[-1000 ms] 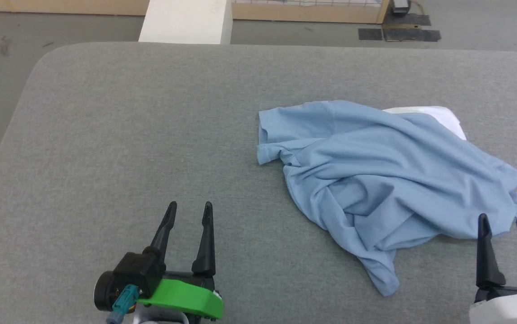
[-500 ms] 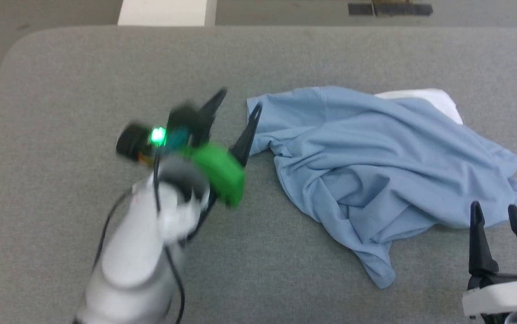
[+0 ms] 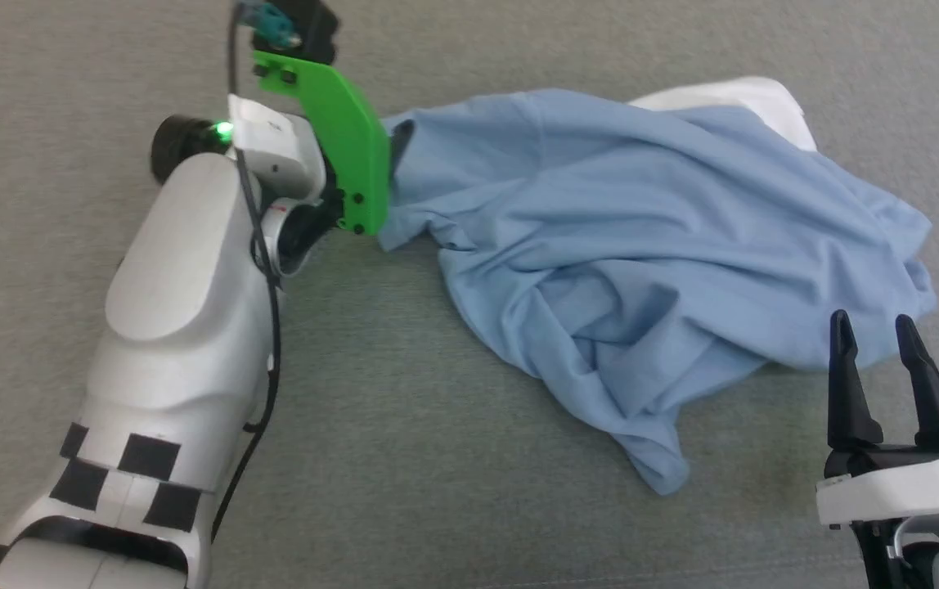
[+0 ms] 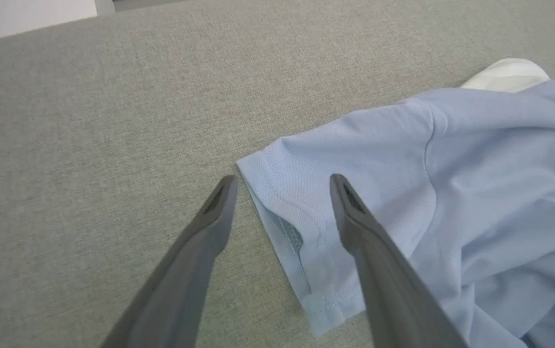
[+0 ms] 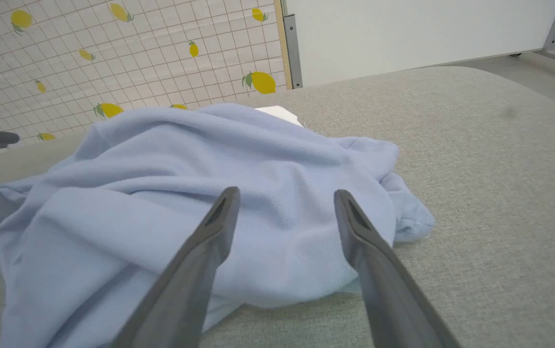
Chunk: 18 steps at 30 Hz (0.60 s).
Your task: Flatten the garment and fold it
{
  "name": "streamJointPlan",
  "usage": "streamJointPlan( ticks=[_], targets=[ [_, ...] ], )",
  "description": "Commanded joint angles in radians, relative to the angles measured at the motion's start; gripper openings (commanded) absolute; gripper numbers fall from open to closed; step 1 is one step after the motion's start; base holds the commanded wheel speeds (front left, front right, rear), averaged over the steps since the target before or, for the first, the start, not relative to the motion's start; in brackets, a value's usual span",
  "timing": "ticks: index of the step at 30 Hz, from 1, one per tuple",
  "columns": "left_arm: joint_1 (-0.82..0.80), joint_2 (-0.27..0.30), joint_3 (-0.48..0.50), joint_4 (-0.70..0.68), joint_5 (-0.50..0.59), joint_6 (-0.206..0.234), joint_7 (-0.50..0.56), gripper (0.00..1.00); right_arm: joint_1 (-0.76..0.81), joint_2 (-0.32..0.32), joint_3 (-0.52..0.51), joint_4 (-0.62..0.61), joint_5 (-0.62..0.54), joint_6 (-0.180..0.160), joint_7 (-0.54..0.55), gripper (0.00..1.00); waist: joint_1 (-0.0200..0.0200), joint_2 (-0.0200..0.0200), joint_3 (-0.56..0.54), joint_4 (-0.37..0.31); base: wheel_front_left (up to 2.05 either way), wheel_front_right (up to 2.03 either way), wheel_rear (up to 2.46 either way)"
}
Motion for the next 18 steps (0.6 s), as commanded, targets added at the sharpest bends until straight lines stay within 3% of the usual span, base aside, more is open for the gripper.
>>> streamJointPlan(
  ticks=[1,9,12,13,18],
  targets=[
    [-0.013,0.007,0.007,0.013,-0.012,0.018,0.023,1.0,-0.021,0.001,0.003,0.009,0.011,-0.001,-0.011,1.0,0.0,0.0,0.066,-0.069,0.0,0.0,0.0],
    [0.029,0.031,0.047,0.067,-0.032,0.148,0.145,1.0,-0.058,0.001,0.022,0.057,0.037,-0.001,-0.038,1.0,0.0,0.0,0.1,-0.124,0.0,0.0,0.0],
    [0.044,0.049,0.038,0.067,-0.011,0.173,0.152,1.0,-0.065,0.001,0.019,0.063,0.04,-0.001,-0.043,1.0,0.0,0.0,0.105,-0.129,0.0,0.0,0.0],
    [0.049,0.054,0.034,0.064,-0.007,0.172,0.15,0.0,-0.067,0.001,0.016,0.065,0.04,-0.001,-0.044,1.0,0.0,0.0,0.105,-0.128,0.0,0.0,0.0],
    [0.061,0.047,0.034,0.033,-0.026,0.151,0.137,0.0,-0.07,0.001,-0.008,0.068,0.031,-0.001,-0.045,1.0,0.0,0.0,0.086,-0.1,0.0,0.0,0.0]
  ],
)
